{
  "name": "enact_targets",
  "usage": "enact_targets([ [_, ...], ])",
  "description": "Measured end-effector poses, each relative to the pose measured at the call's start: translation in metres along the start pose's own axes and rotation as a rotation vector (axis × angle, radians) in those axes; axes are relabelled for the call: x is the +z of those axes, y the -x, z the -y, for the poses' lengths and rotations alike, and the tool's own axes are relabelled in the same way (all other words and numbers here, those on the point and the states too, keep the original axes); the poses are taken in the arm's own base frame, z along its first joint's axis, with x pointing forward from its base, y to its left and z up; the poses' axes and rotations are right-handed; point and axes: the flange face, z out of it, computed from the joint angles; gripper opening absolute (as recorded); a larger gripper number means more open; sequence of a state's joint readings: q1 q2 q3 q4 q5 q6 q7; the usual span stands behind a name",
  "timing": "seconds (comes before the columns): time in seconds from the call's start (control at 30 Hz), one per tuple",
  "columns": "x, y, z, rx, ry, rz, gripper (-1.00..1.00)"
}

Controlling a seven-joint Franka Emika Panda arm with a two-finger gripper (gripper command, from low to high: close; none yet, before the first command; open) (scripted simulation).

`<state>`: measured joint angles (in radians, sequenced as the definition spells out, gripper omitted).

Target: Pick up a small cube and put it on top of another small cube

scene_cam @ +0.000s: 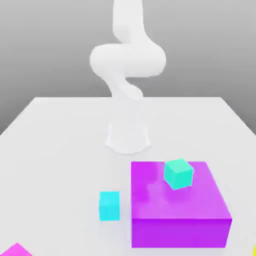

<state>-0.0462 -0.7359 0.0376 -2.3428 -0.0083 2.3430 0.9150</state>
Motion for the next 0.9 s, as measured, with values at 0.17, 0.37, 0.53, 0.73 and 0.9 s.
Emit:
enact_targets([
  [0.17,0.094,0.015,-0.024,0.222,0.147,0.020,0.00],
  [0.37,0.190,0.038,-0.075,0.489,0.314,0.032,0.00],
  [0.53,0.254,0.065,-0.130,0.718,0.449,0.032,0.00],
  [0.73,0.309,0.108,-0.202,0.996,0.609,0.025,0.00],
  [0.9,0.336,0.151,-0.259,1.232,0.742,0.013,0.00],
])
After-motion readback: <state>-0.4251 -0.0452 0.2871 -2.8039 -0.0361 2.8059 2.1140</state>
